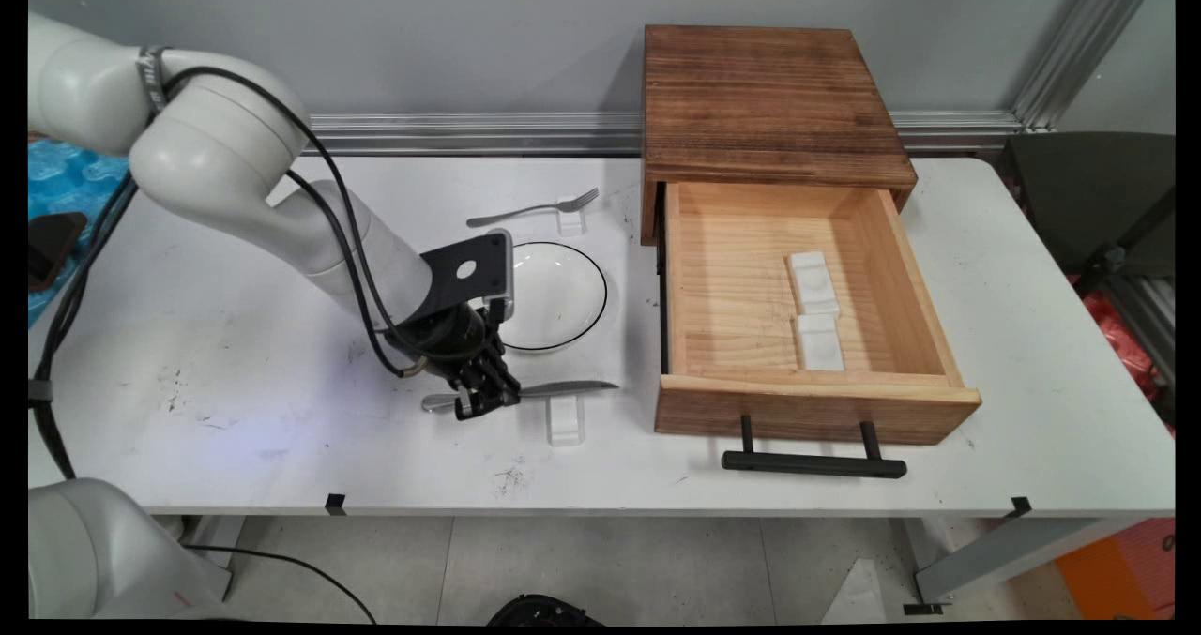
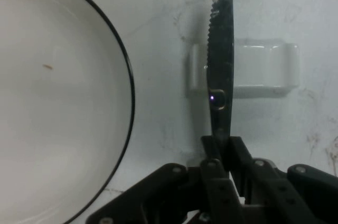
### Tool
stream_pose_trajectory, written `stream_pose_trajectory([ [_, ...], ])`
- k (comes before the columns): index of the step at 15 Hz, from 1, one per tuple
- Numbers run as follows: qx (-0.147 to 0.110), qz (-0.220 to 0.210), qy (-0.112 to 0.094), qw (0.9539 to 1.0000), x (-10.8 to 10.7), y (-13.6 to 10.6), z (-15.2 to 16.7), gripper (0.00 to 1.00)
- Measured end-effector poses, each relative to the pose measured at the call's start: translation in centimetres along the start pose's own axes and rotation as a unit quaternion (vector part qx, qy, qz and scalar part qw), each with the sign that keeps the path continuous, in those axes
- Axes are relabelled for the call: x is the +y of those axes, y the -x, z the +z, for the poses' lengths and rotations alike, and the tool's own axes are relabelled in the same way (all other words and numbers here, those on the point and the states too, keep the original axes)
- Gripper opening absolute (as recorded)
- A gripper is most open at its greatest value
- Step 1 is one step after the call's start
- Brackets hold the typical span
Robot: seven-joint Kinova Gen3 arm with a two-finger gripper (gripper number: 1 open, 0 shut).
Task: Place the picked object into the drawer
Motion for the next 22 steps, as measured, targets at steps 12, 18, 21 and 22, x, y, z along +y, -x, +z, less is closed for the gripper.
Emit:
stream_pose_trajectory([
  [12, -0.015, -0.009, -0.009, 0.9998, -0.7, -1.9, -5.4, 0.0],
  [18, -0.034, -0.006, -0.016, 0.9993, -1.8, -3.4, -9.6, 0.0],
  [21, -0.038, -0.003, -0.021, 0.999, -2.5, -4.4, -11.1, 0.0],
  [22, -0.039, -0.003, -0.022, 0.999, -2.7, -4.8, -11.5, 0.0],
])
